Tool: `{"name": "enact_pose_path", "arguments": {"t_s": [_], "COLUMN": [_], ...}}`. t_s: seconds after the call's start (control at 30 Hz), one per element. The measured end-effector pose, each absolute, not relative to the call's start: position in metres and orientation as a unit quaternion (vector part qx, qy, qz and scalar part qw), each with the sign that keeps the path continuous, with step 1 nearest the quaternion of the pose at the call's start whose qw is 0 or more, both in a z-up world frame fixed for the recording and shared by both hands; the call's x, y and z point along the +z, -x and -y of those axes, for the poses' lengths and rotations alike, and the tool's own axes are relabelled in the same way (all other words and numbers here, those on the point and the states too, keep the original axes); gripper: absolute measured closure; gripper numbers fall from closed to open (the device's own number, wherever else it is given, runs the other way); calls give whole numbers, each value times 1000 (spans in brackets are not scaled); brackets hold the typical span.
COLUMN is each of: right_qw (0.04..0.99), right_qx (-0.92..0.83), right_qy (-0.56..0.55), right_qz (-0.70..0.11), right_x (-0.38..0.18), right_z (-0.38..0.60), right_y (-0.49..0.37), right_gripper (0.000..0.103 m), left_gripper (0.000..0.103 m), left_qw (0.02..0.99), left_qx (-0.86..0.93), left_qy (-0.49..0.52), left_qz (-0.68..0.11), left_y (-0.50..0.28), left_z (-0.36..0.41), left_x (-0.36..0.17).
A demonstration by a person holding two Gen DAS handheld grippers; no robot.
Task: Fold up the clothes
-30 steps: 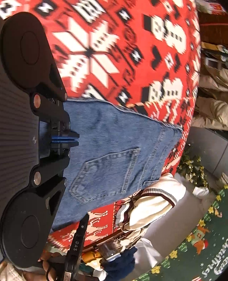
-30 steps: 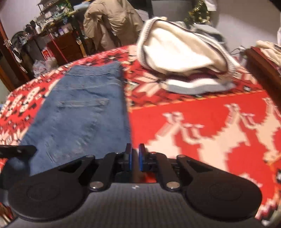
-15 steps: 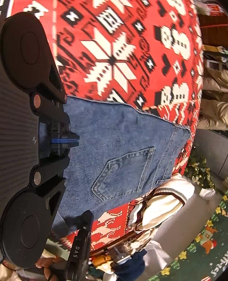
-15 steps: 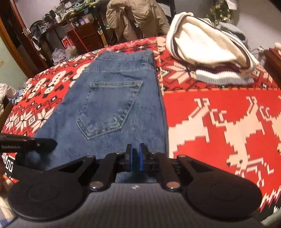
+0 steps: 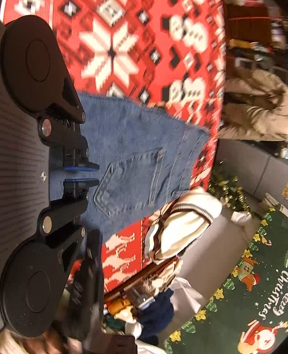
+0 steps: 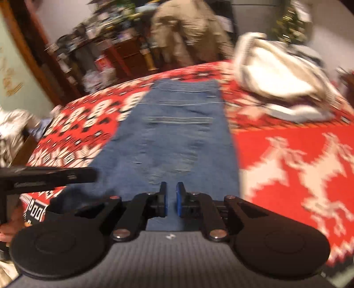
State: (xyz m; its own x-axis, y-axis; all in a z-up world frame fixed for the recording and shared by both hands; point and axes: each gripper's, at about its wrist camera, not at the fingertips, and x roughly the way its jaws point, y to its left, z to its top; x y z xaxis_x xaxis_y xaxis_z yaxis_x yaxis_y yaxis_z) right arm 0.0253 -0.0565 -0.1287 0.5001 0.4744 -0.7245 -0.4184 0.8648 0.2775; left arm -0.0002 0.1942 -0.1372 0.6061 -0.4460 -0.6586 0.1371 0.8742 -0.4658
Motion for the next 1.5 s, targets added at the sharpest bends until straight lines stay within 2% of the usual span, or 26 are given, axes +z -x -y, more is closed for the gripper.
{"name": "enact_pose_path", "arguments": {"t_s": [0.27,0.4,0.57,0.7,0.83,1.1,1.3,1.5], "right_qw": [851,842,855,888,898,894,889,897], "right_qx": [291,287,266,229,196,179,154,196], "right_qy": [42,30,-6,-50,-70,-56,-48,-48], "right_qz": [-435,-455,-444,-395,-387,-407,-428,-394], "right_x": [-157,-153,-134,-120,-132,-167,-160,-138], "right_z": [14,26,51,70,75,82,97,85], "right_y": [-25,-19,-17,-33,-62,-80,-71,-62], "right_gripper": [93,93,87,86,86,88,86,85], "left_gripper": [99,99,98,98,98,100,99,99], "left_qw": [860,852,871,880,884,882,892,890], "left_qx": [-184,-181,-166,-125,-89,-74,-70,-47], "left_qy": [140,144,170,202,229,195,200,212], "left_qz": [-456,-469,-429,-411,-399,-423,-398,-402], "left_y": [-10,-3,5,-17,-39,-44,-30,-41], "left_z": [-173,-176,-189,-203,-216,-212,-216,-223], "left_x": [-160,-158,-142,-144,-154,-164,-153,-161]}}
